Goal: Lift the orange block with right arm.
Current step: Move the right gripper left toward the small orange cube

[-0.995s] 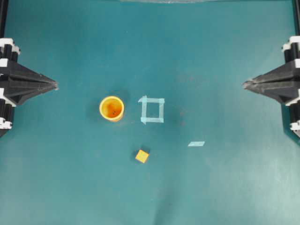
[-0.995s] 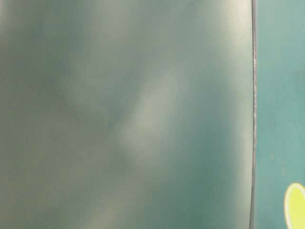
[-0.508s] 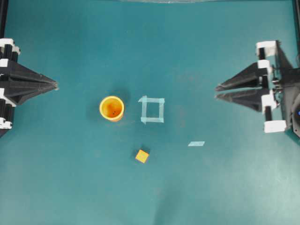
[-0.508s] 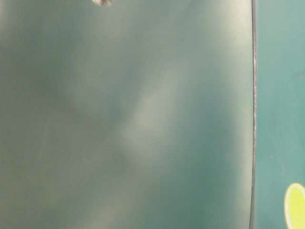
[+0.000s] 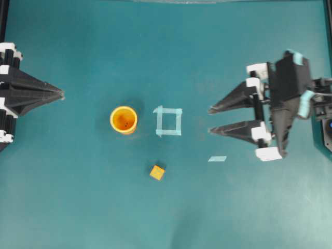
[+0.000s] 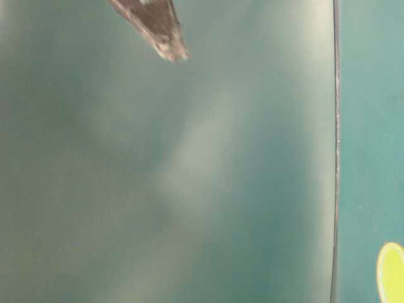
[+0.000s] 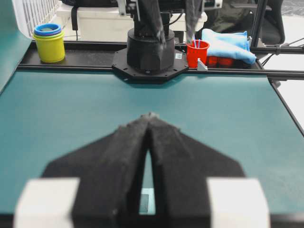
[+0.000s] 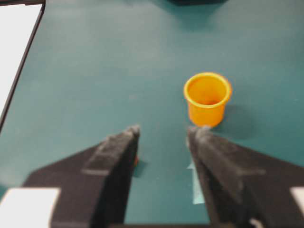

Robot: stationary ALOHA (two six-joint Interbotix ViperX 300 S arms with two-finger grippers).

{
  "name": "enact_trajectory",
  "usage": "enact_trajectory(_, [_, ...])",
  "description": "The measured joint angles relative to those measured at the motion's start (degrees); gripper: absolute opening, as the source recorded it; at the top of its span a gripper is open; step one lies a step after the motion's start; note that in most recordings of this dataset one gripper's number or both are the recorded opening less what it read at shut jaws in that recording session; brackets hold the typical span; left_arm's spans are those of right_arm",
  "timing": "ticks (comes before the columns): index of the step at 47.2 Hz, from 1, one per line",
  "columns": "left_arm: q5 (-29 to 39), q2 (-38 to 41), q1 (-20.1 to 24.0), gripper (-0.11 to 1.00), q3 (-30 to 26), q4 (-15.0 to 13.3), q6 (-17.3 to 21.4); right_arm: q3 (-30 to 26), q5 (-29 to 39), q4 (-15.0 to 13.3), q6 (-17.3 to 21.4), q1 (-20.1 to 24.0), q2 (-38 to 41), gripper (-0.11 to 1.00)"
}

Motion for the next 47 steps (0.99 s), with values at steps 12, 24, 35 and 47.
enact_trajectory(12, [0.0,0.0,-0.09,0.01,0.0,0.0,0.0,-4.13,1.32,0.09,7.65,1.32,6.68,0.62])
enact_trajectory(24, [0.0,0.0,-0.09,0.01,0.0,0.0,0.0,-9.76,9.32,0.0,19.25,2.37,13.36,0.63])
enact_trajectory(35, [0.0,0.0,-0.09,0.01,0.0,0.09,0.0,-16.17,17.23,0.09,26.1,3.52,19.42,0.64])
enact_trajectory(47, [-0.18,0.0,0.0,0.01,0.0,0.0,0.0,-23.12,23.55,0.09,27.16,4.83,26.28,0.67])
